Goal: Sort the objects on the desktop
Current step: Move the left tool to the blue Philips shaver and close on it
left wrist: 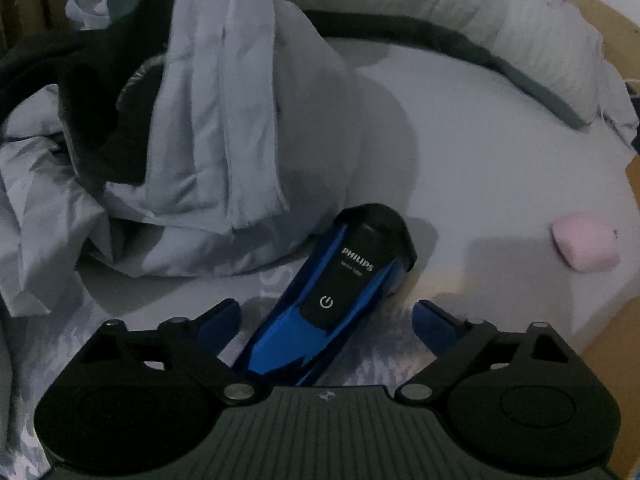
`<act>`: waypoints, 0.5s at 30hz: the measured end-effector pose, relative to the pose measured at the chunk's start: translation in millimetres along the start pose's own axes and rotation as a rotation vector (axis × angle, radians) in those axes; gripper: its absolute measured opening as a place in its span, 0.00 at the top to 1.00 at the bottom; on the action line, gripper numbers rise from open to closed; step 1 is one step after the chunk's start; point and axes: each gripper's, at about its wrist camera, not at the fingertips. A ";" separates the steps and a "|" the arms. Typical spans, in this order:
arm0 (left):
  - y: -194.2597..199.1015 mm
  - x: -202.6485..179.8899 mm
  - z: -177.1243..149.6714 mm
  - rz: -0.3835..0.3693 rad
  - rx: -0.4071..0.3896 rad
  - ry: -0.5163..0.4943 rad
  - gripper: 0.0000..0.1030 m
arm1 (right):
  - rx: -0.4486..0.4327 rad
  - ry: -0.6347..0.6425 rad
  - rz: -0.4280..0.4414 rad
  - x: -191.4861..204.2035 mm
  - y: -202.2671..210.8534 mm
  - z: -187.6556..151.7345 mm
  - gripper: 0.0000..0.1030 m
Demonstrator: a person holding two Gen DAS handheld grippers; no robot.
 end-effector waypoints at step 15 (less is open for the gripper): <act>7.2 6.8 -15.6 0.062 0.010 -0.063 0.48 | 0.028 -0.019 -0.023 -2.1 -5.8 -5.4 0.00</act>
Point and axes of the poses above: each gripper's, at about its wrist camera, not at the fingertips, and y roughly against the way its jaws point, x to its left, z to its top, and after that the axes turned 15 degrees about x, right-handed
